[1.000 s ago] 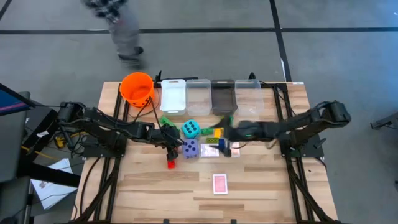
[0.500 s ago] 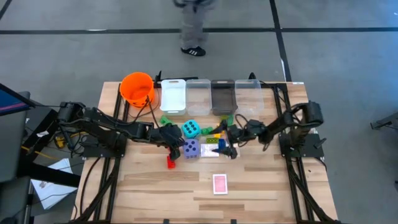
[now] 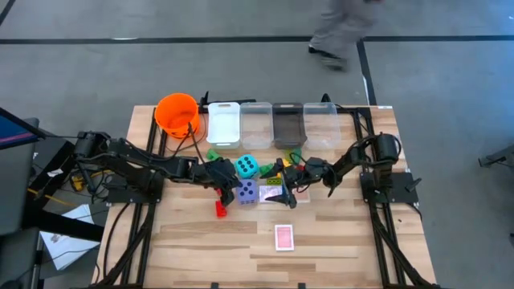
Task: Pick & Place Toys
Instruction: Put the purple dice into the left transparent bin
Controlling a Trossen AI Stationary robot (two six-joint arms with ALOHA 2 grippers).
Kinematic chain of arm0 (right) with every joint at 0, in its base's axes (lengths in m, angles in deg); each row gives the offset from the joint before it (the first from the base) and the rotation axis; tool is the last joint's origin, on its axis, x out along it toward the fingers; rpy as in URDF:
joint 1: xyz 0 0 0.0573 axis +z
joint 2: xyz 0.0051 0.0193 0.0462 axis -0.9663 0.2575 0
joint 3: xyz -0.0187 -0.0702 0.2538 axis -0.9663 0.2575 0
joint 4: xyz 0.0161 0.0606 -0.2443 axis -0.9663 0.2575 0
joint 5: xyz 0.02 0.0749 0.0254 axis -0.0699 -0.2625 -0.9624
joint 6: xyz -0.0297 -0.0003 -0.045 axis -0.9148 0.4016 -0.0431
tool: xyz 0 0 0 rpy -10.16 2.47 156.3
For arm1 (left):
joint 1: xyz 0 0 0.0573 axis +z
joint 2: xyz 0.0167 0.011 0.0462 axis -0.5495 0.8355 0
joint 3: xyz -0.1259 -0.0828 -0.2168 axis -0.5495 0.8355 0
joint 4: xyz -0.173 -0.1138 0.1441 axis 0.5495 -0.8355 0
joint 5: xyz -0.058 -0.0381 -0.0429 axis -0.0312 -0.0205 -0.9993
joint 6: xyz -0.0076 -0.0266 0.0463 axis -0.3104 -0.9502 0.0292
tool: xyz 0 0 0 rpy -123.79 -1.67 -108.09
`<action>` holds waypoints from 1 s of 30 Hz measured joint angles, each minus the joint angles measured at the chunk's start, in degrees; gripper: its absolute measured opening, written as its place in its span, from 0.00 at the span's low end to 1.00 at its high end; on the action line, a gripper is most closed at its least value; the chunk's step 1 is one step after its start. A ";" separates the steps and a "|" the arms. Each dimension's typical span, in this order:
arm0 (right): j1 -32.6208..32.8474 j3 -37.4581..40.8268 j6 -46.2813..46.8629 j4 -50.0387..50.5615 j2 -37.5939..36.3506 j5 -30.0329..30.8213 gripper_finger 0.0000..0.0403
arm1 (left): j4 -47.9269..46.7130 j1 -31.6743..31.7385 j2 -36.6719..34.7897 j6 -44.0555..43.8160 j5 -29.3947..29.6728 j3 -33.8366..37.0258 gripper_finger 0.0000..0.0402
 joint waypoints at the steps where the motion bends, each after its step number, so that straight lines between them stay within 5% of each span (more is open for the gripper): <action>1: 0.00 -0.15 0.02 -0.10 0.35 0.05 0.99 | 0.04 0.00 0.00 0.00 0.00 0.00 0.00; 14: -0.44 -1.05 -5.83 5.80 0.59 7.02 0.99 | 0.61 -3.78 0.00 1.45 1.77 0.00 0.00; 30: 1.05 -5.33 -5.99 14.25 0.57 7.13 0.99 | -9.85 -4.07 0.00 -4.34 3.26 0.04 0.00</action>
